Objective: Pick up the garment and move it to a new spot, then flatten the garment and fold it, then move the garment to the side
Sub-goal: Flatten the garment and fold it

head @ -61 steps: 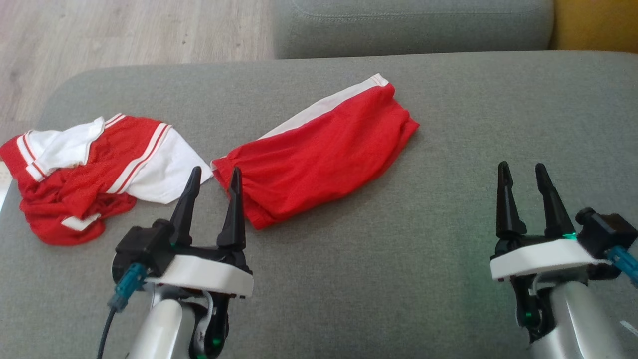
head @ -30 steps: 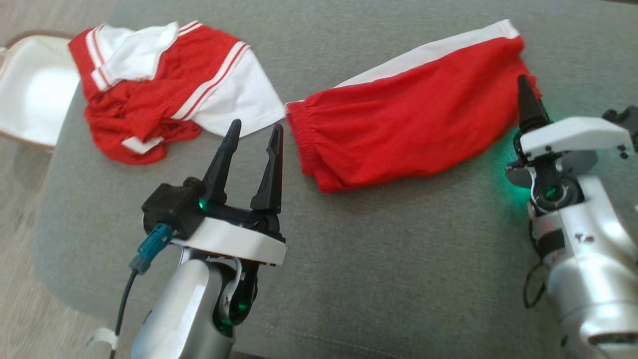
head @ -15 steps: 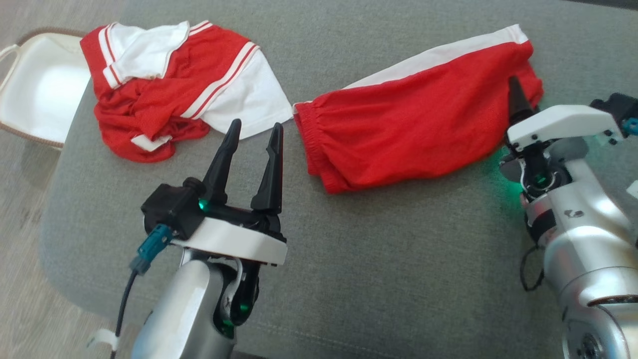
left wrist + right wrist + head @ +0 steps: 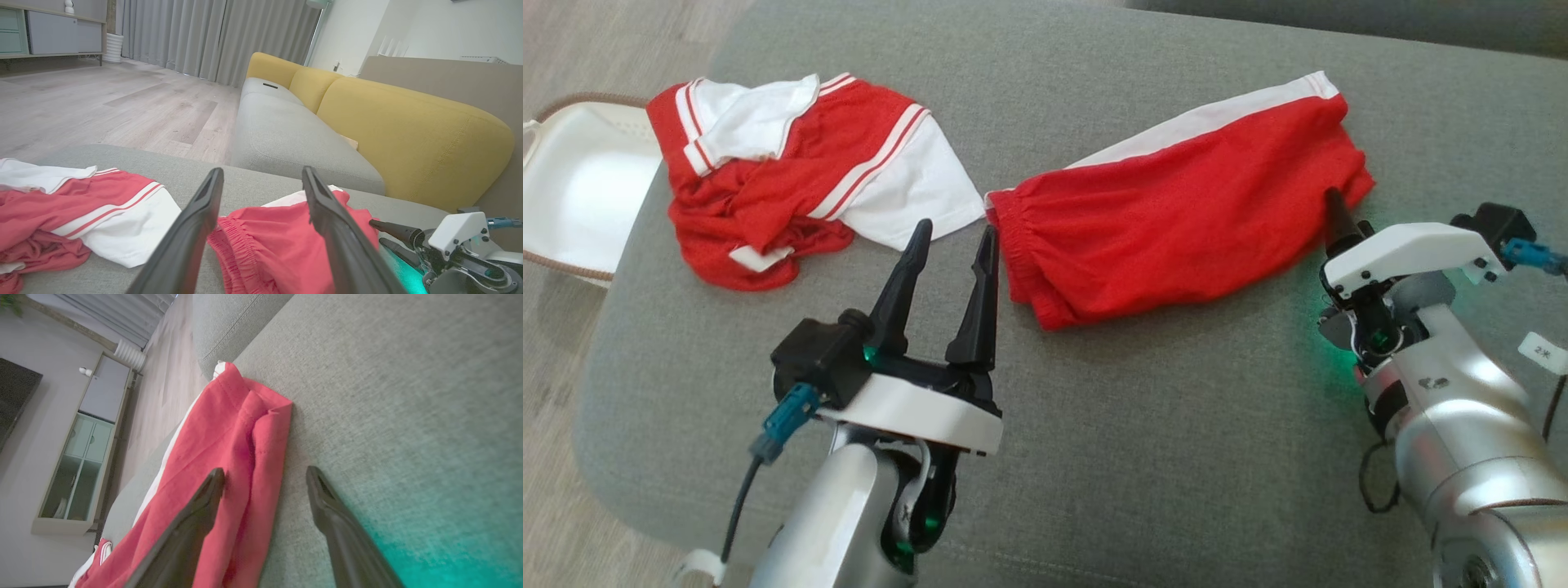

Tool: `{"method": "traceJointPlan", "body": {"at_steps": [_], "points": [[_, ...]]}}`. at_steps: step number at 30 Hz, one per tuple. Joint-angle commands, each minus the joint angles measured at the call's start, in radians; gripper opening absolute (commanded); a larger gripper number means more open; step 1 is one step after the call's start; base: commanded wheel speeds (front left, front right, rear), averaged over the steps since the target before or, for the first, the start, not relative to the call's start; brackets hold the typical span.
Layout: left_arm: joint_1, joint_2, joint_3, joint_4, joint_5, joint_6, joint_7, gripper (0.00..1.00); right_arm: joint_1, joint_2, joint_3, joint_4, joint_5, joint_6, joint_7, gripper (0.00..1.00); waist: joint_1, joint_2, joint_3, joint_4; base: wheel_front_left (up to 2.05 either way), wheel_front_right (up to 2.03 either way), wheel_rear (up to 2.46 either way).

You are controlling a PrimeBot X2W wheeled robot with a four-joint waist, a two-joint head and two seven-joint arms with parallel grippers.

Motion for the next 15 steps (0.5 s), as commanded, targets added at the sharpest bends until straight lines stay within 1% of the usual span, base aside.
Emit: {"method": "traceJointPlan", "body": {"at_steps": [1, 7, 15], "points": [[-0.022, 0.009, 0.027, -0.04, -0.012, 0.004, -0.006, 1.0, 0.005, 0.009, 0.009, -0.007, -0.024, 0.008, 0.009, 1.0, 0.0, -0.0001, 0.008, 0.006, 0.0, 0.0, 0.0], [-0.029, 0.009, 0.032, -0.045, -0.013, 0.0, -0.006, 1.0, -0.002, 0.001, -0.035, -0.007, -0.095, 0.008, 0.078, 1.0, 0.0, -0.0001, 0.037, 0.027, 0.0, 0.0, 0.0], [-0.044, 0.009, 0.032, -0.047, -0.017, -0.002, -0.006, 1.0, -0.03, 0.005, -0.116, -0.006, -0.186, 0.008, 0.163, 1.0, 0.0, -0.0001, 0.06, 0.051, 0.0, 0.0, 0.0]]}}
